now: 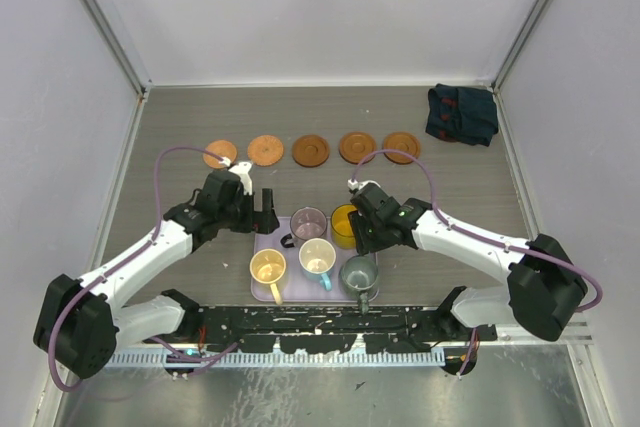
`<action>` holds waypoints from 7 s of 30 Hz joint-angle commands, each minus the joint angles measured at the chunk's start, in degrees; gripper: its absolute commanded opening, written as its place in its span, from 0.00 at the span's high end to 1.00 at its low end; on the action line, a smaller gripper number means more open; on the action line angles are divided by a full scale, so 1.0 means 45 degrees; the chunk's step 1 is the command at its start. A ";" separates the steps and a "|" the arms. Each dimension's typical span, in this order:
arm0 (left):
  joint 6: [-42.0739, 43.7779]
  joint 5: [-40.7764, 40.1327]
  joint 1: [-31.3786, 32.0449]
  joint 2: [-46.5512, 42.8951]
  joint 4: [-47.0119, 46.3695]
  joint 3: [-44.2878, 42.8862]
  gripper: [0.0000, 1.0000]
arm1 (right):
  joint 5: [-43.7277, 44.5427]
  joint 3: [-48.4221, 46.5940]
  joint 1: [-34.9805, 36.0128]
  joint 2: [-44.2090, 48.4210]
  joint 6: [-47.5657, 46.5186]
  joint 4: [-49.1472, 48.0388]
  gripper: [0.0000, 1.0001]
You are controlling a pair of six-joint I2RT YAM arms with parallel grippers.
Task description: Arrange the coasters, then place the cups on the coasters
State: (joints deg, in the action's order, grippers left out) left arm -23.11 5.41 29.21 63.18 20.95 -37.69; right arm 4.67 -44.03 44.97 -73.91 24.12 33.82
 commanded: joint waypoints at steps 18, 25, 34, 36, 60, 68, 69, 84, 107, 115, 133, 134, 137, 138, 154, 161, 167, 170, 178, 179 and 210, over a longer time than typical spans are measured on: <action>0.0000 0.0000 0.0051 -0.0043 -0.0842 -0.0198 0.02 | 0.0872 -0.0973 0.0148 0.0092 -0.0236 -0.1107 0.99; 0.0018 -0.0033 0.0052 -0.0130 -0.0959 -0.0218 0.02 | 0.2981 -0.1510 0.0538 0.0400 -0.0601 -0.0983 0.99; 0.0068 -0.0195 0.0051 -0.0327 -0.1012 -0.0217 0.02 | 0.5680 -0.2458 0.0730 0.1033 -0.1523 -0.1372 0.99; 0.0095 -0.0285 0.0051 -0.0379 -0.1018 -0.0218 0.02 | 0.6397 -0.2469 0.0730 0.1259 -0.1865 -0.1671 0.99; 0.0525 -0.0994 0.0052 0.0546 -0.1725 -0.0665 0.02 | 0.2975 -0.0975 -0.6354 -0.1176 -0.6370 -1.1993 0.99; 0.0268 -0.1356 0.0051 0.1094 -0.2380 -0.0784 0.02 | 0.0777 -0.1738 -0.8016 -0.2755 -0.6022 -1.2773 0.99; 0.0214 -0.1446 0.0051 0.1112 -0.2472 -0.0784 0.02 | 0.0679 -0.1695 -0.8047 -0.2848 -0.6031 -1.2939 0.99; -0.0078 -0.2062 0.0051 0.1237 -0.2572 -0.0923 0.02 | 0.0091 -0.1662 -0.8065 -0.3995 -0.5952 -1.3720 0.99; -0.0001 -0.2262 0.0051 0.1351 -0.2381 -0.0979 0.02 | 0.0230 -0.2162 -0.8065 -0.4937 -0.5923 -1.3248 0.99; 0.0019 -0.2284 0.0050 0.1391 -0.2372 -0.0960 0.02 | 0.0410 -0.2152 -0.8061 -0.4977 -0.5865 -1.3082 0.99; -0.0003 -0.2218 0.0054 0.1430 -0.2353 -0.0923 0.02 | 0.0604 -0.2004 -0.8060 -0.5056 -0.5674 -1.2867 0.99; -0.0010 -0.2228 0.0052 0.1420 -0.2356 -0.0921 0.02 | 0.0594 -0.2004 -0.8060 -0.5077 -0.5655 -1.2878 0.99; 0.0000 -0.2259 0.0051 0.1411 -0.2366 -0.0901 0.02 | 0.0513 -0.1957 -0.8066 -0.5099 -0.5619 -1.2997 0.99; 0.0000 -0.2255 0.0051 0.1393 -0.2358 -0.0901 0.02 | 0.0480 -0.1954 -0.8061 -0.5099 -0.5587 -1.3031 0.99; 0.0014 -0.2273 0.0051 0.1273 -0.2352 -0.0813 0.02 | 0.0323 -0.1888 -0.8061 -0.5187 -0.5301 -1.2813 0.88; 0.0039 -0.2302 0.0050 0.1261 -0.2381 -0.0813 0.02 | 0.0544 -0.1732 -0.8060 -0.5104 -0.5301 -1.2732 0.77; 0.0039 -0.2311 0.0052 0.1265 -0.2347 -0.0852 0.02 | 0.0555 -0.1575 -0.8041 -0.4966 -0.5282 -1.2653 0.69; 0.0048 -0.2336 0.0051 0.1222 -0.2315 -0.0862 0.02 | 0.0584 -0.1428 -0.8042 -0.4842 -0.5262 -1.2653 0.62; 0.0040 -0.2320 0.0051 0.1156 -0.2295 -0.0876 0.02 | 0.0662 -0.1084 -0.8040 -0.4374 -0.5007 -1.2495 0.55; 0.0039 -0.2326 0.0051 0.1144 -0.2274 -0.0859 0.02 | 0.0662 -0.1025 -0.8040 -0.4259 -0.4918 -1.2438 0.54; 0.1380 0.0678 0.0932 -0.1753 -0.1237 0.0739 0.02 | 0.4086 -0.0235 -0.3300 0.2817 -0.1107 -0.4561 0.48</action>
State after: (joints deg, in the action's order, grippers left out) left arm -17.23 6.50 31.88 56.53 14.87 -34.54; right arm 19.77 -42.22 25.30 -64.23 15.49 7.09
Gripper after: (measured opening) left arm 0.980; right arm 0.526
